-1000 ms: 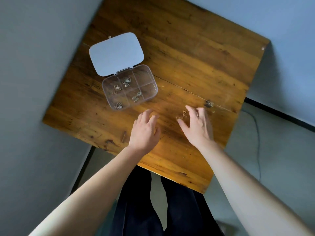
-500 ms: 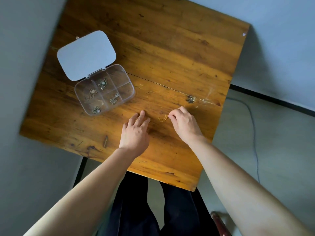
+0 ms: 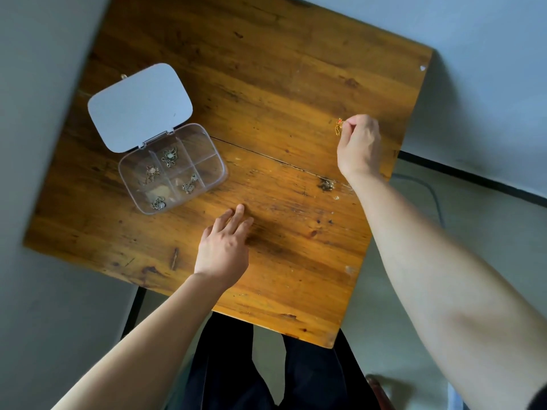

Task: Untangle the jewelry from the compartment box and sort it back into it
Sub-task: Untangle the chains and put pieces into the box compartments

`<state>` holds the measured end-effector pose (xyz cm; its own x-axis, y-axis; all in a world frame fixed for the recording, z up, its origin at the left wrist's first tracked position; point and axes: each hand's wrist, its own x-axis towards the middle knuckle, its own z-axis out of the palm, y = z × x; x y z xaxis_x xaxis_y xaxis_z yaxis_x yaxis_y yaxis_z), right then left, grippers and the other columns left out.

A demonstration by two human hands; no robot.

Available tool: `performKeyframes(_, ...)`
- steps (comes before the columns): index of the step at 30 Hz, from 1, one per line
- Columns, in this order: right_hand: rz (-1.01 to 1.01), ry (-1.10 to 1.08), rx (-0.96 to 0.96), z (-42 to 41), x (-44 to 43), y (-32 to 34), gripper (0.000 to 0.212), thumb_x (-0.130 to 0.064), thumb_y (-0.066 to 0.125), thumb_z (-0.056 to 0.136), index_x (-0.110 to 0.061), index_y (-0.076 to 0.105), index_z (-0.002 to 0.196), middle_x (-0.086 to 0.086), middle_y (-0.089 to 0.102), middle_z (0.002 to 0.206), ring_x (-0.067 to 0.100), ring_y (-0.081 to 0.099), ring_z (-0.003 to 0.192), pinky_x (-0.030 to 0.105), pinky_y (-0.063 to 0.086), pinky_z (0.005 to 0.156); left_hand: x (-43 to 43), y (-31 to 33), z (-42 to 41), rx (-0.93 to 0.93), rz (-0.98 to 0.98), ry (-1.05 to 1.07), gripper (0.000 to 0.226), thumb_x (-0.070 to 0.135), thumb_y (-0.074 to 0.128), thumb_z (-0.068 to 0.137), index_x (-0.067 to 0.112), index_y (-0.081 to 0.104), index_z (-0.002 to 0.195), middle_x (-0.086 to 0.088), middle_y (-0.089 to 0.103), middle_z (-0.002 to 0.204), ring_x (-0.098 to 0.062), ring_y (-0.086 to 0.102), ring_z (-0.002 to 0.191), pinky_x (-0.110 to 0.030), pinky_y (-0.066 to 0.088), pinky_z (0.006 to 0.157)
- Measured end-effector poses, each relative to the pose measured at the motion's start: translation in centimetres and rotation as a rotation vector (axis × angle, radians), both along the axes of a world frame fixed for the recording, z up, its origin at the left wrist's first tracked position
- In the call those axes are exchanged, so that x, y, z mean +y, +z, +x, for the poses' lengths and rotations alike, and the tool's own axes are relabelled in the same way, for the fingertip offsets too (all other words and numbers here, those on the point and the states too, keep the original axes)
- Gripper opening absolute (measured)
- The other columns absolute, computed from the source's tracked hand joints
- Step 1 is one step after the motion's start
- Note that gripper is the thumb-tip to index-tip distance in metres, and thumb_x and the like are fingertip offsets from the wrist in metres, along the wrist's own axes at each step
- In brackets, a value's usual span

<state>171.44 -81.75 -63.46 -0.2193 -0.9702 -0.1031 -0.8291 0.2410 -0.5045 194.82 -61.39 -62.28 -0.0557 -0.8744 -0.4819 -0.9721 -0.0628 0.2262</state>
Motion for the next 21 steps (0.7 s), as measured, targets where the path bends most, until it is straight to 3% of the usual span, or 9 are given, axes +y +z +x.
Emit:
performKeyframes(8, 0.113, 0.045, 0.075, 0.2, 0.9, -0.9, 0.044, -0.029, 0.060, 0.099, -0.009, 0.050, 0.137, 0.017, 0.050, 0.131, 0.032, 0.060, 0.114, 0.035, 0.051, 0.089, -0.1, 0.1, 0.3, 0.003, 0.019, -0.023, 0.057, 0.015, 0.053, 0.085, 0.023, 0.046, 0.142, 0.000, 0.028, 0.162, -0.025, 0.029, 0.144, -0.047, 0.041, 0.103)
performKeyframes(11, 0.073, -0.001, 0.037, 1.4, 1.7, -0.4, 0.043, -0.031, 0.064, 0.096, -0.010, 0.049, 0.131, 0.017, 0.050, 0.129, 0.032, 0.062, 0.106, 0.031, 0.048, 0.075, -0.8, 0.8, 0.8, 0.074, 0.060, -0.019, 0.051, 0.022, 0.053, 0.090, 0.023, 0.048, 0.140, 0.002, 0.027, 0.162, -0.022, 0.026, 0.144, -0.043, 0.039, 0.105)
performKeyframes(13, 0.036, 0.018, 0.022, 2.9, 2.2, 0.1, 0.034, -0.034, 0.059, 0.098, -0.011, 0.051, 0.122, 0.016, 0.051, 0.125, 0.031, 0.063, 0.099, 0.030, 0.043, 0.067, -2.0, 1.7, 1.8, 0.197, 0.082, 0.083, 0.045, 0.024, 0.054, 0.093, 0.022, 0.053, 0.138, 0.002, 0.037, 0.156, -0.022, 0.033, 0.140, -0.038, 0.041, 0.103)
performKeyframes(17, 0.112, 0.126, -0.146, 7.4, 2.3, 0.7, 0.031, -0.041, 0.049, 0.102, -0.017, 0.054, 0.121, 0.008, 0.052, 0.124, 0.024, 0.062, 0.097, 0.025, 0.041, 0.073, -4.9, 4.2, 5.1, 0.326, -0.156, 0.290, 0.031, 0.021, 0.059, 0.092, 0.019, 0.066, 0.122, -0.003, 0.065, 0.121, -0.023, 0.060, 0.110, -0.035, 0.050, 0.086)
performKeyframes(19, 0.222, 0.200, -0.285, 10.2, 2.1, 1.0, 0.036, -0.045, 0.046, 0.103, -0.019, 0.058, 0.123, 0.003, 0.057, 0.121, 0.018, 0.060, 0.100, 0.020, 0.040, 0.072, -6.5, 5.2, 8.0, 0.352, -0.316, 0.405, 0.024, 0.017, 0.063, 0.090, 0.017, 0.069, 0.112, -0.003, 0.068, 0.103, -0.018, 0.064, 0.089, -0.032, 0.053, 0.076)
performKeyframes(21, 0.357, 0.282, -0.416, 12.7, 2.1, 1.2, 0.045, -0.052, 0.044, 0.102, -0.019, 0.060, 0.128, 0.000, 0.064, 0.119, 0.016, 0.063, 0.101, 0.022, 0.043, 0.075, -8.1, 5.6, 11.2, 0.335, -0.416, 0.569, 0.026, 0.017, 0.064, 0.088, 0.017, 0.067, 0.114, 0.000, 0.064, 0.102, -0.005, 0.059, 0.081, -0.024, 0.049, 0.074)
